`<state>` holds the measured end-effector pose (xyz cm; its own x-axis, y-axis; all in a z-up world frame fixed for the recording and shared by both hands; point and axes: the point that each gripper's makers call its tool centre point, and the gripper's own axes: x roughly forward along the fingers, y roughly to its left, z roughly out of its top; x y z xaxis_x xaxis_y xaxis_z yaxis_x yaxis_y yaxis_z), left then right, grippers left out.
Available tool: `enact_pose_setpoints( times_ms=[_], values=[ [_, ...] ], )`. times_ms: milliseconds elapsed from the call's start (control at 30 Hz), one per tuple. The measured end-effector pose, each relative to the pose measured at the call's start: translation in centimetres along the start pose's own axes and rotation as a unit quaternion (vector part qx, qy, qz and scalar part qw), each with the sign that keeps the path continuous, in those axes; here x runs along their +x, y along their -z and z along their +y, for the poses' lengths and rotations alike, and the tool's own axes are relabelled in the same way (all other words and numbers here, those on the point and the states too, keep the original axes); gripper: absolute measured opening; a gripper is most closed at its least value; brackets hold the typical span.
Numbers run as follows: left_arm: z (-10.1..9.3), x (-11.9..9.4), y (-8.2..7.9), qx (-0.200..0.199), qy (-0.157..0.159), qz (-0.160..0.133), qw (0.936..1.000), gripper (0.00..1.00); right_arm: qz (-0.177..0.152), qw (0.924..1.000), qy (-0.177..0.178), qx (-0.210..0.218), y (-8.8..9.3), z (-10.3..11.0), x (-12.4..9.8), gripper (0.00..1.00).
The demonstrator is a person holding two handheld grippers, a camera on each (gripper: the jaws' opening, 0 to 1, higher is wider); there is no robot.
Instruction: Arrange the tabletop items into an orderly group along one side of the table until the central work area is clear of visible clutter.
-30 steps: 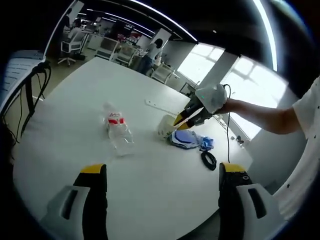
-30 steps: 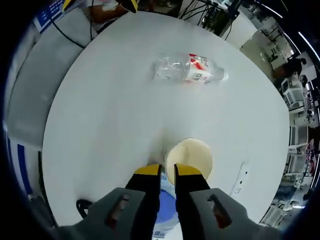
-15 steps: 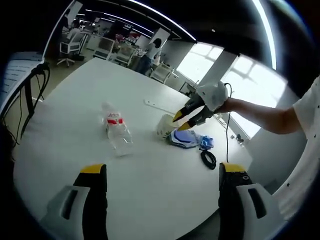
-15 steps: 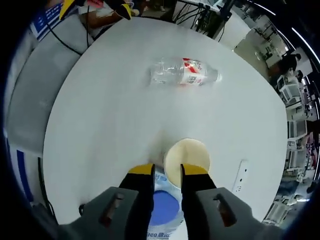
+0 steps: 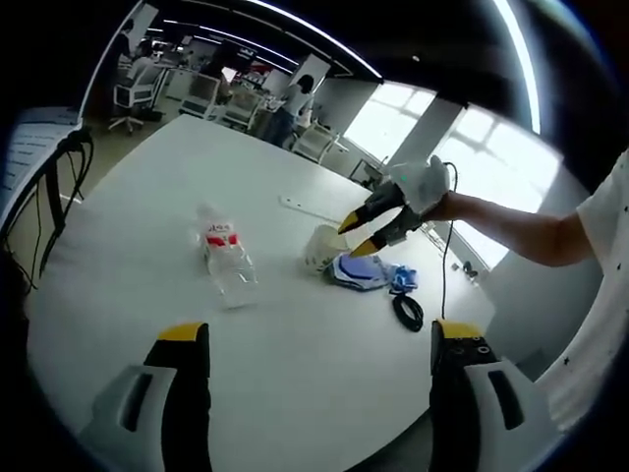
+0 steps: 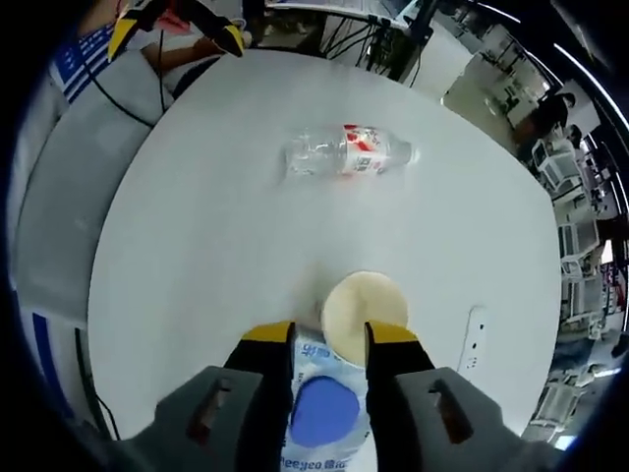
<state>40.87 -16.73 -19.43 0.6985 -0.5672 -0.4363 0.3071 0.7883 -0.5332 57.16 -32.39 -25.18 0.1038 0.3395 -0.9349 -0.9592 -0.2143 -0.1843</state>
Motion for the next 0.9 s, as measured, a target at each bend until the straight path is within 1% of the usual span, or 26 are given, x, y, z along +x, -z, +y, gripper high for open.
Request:
enact_pose_setpoints(
  times_ms=[333, 467, 600, 800, 900],
  values=[
    [-0.6, 0.0, -0.4, 0.007, 0.005, 0.002, 1.0000, 0.96, -0.015, 0.9995, 0.015, 0.023, 0.0, -0.2, -1.3, 0.31],
    [-0.9, 0.0, -0.5, 0.011, 0.008, 0.002, 0.9999, 0.96, -0.024, 0.9988, 0.020, 0.038, 0.0, -0.2, -1.8, 0.34],
    [-1.0, 0.0, -0.6, 0.014, 0.010, 0.004, 0.9998, 0.96, -0.039, 0.9974, 0.024, 0.055, -0.5, -0.2, -2.5, 0.34],
    [-1.5, 0.0, -0.9, 0.019, 0.016, 0.005, 0.9997, 0.96, -0.072, 0.9929, 0.030, 0.091, -1.5, -0.6, -3.7, 0.38],
    [-1.7, -0.1, -1.1, 0.022, 0.019, 0.005, 0.9996, 0.96, -0.082, 0.9909, 0.034, 0.101, -2.0, -0.9, -4.3, 0.38]
  ],
)
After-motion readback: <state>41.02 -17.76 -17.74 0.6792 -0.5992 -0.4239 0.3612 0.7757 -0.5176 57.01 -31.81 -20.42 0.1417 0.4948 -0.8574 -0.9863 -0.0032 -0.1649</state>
